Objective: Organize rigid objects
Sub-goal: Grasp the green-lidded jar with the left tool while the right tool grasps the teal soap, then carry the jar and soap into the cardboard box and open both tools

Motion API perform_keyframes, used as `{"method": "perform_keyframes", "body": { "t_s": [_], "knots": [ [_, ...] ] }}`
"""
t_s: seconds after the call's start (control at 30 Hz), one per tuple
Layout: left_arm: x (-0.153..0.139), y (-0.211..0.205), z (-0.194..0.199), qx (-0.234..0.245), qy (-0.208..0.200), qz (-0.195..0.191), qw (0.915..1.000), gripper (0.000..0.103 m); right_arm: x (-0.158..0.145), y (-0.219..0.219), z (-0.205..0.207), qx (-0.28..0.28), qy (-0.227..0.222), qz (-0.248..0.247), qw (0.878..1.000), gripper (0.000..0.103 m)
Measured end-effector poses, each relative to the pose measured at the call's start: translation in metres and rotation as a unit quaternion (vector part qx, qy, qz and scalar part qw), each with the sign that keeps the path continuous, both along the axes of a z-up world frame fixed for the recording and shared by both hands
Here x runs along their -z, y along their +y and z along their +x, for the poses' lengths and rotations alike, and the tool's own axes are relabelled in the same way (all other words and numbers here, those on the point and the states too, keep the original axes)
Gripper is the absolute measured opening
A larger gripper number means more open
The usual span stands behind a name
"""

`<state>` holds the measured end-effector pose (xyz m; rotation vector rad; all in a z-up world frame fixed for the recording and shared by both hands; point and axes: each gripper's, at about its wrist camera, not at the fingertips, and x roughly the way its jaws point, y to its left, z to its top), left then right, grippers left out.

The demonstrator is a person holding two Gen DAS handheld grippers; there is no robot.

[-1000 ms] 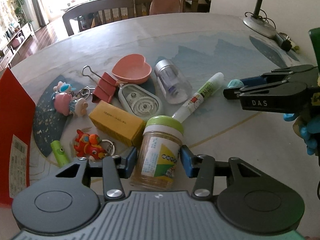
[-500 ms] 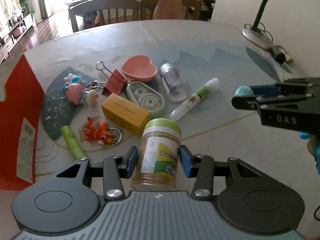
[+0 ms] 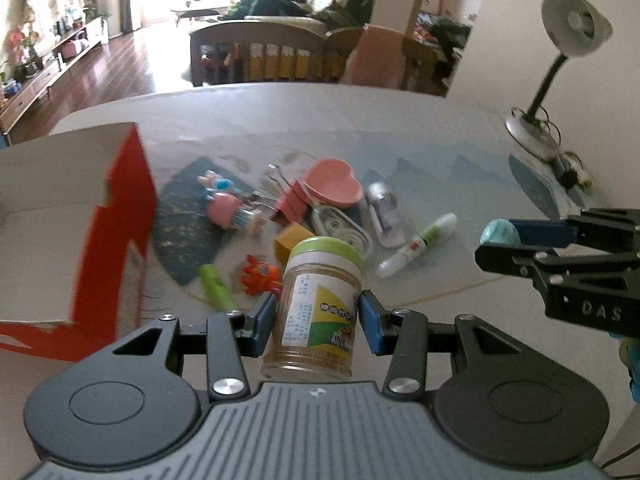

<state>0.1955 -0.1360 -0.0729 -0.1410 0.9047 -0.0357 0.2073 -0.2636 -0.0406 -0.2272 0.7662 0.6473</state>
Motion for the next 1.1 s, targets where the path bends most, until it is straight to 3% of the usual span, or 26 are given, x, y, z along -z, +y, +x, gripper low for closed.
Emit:
{"method": "perform_keyframes", "body": {
  "t_s": [0.57,1.1],
  "knots": [
    [-0.039,0.131,-0.021,-0.023,-0.021,-0.012,0.9994,0.044,-0.034,0.136,-0.028,-0.041,-0.027,0.0,0.999,0.039],
    [-0.042,0.264,-0.02,-0.036,-0.012,0.012,0.9992,0.044,-0.016,0.278,-0.035,-0.074,-0.024,0.0,0.997,0.039]
  ]
}}
